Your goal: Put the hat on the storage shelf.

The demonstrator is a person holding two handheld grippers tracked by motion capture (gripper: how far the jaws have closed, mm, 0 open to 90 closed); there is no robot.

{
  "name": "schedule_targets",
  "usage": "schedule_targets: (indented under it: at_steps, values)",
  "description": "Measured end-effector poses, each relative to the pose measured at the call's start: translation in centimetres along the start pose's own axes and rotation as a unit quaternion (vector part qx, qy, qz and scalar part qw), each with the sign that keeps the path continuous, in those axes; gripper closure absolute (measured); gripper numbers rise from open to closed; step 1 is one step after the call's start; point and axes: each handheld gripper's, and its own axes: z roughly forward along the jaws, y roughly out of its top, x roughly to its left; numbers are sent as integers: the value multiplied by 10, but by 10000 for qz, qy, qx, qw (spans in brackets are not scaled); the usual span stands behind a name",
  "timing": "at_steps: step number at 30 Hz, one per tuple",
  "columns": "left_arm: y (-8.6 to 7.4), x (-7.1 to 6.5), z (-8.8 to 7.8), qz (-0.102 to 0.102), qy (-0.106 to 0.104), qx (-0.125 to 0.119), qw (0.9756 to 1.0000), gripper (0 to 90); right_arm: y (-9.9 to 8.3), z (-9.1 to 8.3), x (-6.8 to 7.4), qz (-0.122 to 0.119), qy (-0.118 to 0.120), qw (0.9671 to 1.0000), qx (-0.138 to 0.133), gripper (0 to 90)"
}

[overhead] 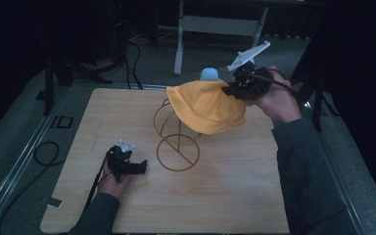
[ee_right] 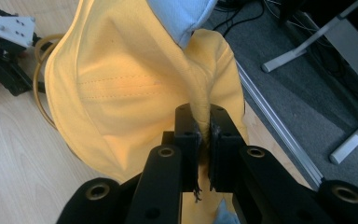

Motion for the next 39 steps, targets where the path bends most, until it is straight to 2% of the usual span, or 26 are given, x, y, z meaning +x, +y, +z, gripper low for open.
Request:
schedule_targets:
  at_steps: [11, 20, 39]
  values:
    - [0, 0, 0, 12, -3, 11, 10000, 1, 18, 14, 8, -77, -41, 10000, -4, 842]
    - [0, 0, 0, 6, -2, 7, 10000, 1, 29, 26, 14, -137, 120, 9998, -9, 836]
    - [0, 0, 0, -14, 5, -7, 10000, 1, 63, 63, 49, -534, 448, 9976, -18, 827]
